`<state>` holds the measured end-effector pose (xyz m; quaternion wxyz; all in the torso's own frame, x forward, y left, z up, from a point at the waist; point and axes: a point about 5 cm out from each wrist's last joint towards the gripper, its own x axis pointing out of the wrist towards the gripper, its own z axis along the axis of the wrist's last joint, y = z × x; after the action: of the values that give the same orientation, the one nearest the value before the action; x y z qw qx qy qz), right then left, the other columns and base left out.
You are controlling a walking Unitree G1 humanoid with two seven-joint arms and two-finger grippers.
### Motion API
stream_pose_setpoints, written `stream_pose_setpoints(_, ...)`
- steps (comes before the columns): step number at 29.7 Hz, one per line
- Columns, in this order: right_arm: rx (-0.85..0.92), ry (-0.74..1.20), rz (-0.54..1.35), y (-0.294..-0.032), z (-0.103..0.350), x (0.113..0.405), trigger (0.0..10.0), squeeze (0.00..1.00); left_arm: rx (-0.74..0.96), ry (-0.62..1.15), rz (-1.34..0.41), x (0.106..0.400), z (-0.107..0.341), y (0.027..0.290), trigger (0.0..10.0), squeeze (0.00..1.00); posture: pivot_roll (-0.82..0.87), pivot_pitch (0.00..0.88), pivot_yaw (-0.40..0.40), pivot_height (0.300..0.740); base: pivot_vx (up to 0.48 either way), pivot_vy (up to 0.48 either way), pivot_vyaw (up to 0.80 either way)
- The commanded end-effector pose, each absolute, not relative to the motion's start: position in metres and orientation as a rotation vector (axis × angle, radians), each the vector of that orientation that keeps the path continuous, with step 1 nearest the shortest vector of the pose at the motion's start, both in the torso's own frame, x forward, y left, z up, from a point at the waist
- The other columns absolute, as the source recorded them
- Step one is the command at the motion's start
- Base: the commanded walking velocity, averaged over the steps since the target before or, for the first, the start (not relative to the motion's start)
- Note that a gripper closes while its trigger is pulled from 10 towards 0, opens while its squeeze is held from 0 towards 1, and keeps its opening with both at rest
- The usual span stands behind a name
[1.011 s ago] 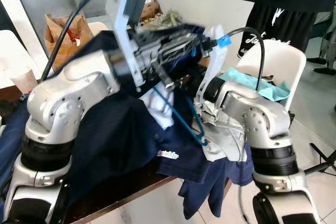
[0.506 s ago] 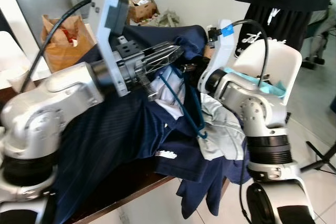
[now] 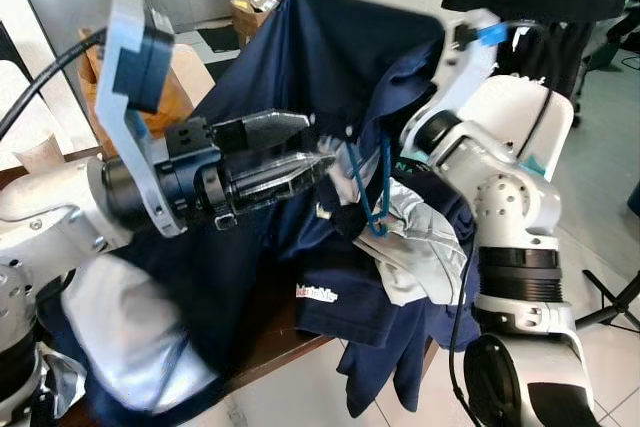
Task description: Hang hanger
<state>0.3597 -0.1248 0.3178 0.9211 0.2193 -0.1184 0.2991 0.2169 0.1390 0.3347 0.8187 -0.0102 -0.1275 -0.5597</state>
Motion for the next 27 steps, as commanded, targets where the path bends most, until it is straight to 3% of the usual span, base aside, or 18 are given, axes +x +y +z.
stream_pose_setpoints(1, 0.473, -0.335, 0.665, -0.122, 0.336, 0.354, 10.0, 0.00, -0.005, -0.271, -1.159, 0.217, 0.336, 0.144, 10.0, 1.00, 0.04, 0.000, 0.024, 0.740, 0.000, 0.000, 0.00)
stream_pose_setpoints(8, 0.384, -0.559, 0.834, -0.139, 0.371, 0.333, 10.0, 0.00, -0.043, -0.482, -0.818, 0.238, 0.375, 0.182, 10.0, 1.00, 0.04, 0.000, 0.016, 0.740, 0.000, 0.000, 0.00)
stream_pose_setpoints(9, 0.317, -0.603, 0.867, -0.147, 0.378, 0.327, 10.0, 0.00, -0.060, -0.559, -0.714, 0.241, 0.389, 0.195, 10.0, 0.18, 0.04, 0.000, 0.015, 0.740, 0.000, 0.000, 0.00)
stream_pose_setpoints(11, 0.317, -0.603, 0.867, -0.147, 0.378, 0.327, 10.0, 0.00, -0.060, -0.559, -0.714, 0.241, 0.389, 0.195, 10.0, 0.18, 0.04, 0.000, 0.015, 0.740, 0.000, 0.000, 0.00)
stream_pose_setpoints(12, 0.252, -0.630, 0.887, -0.154, 0.383, 0.323, 10.0, 0.00, -0.071, -0.614, -0.643, 0.241, 0.399, 0.203, 10.0, 0.00, 0.04, 0.000, 0.015, 0.740, 0.000, 0.000, 0.00)
stream_pose_setpoints(15, 0.124, -0.658, 0.933, -0.168, 0.387, 0.312, 10.0, 0.00, -0.065, -0.706, -0.559, 0.236, 0.419, 0.219, 10.0, 0.00, 0.03, 0.000, 0.013, 0.740, 0.000, 0.000, 0.00)
stream_pose_setpoints(19, 0.087, -0.664, 0.950, -0.173, 0.388, 0.308, 10.0, 0.00, -0.058, -0.730, -0.543, 0.232, 0.424, 0.224, 10.0, 0.00, 0.03, 0.000, 0.013, 0.740, 0.000, 0.000, 0.00)
stream_pose_setpoints(24, -0.133, -0.595, 1.049, -0.192, 0.377, 0.290, 10.0, 0.00, 0.115, -0.742, -0.690, 0.210, 0.452, 0.229, 10.0, 0.00, 0.03, 0.000, 0.021, 0.740, 0.000, 0.000, 0.00)
stream_pose_setpoints(27, -0.139, -0.598, 1.057, -0.194, 0.377, 0.288, 10.0, 0.00, 0.128, -0.718, -0.728, 0.209, 0.451, 0.227, 10.0, 0.00, 0.03, 0.000, 0.021, 0.740, 0.000, 0.000, 0.00)
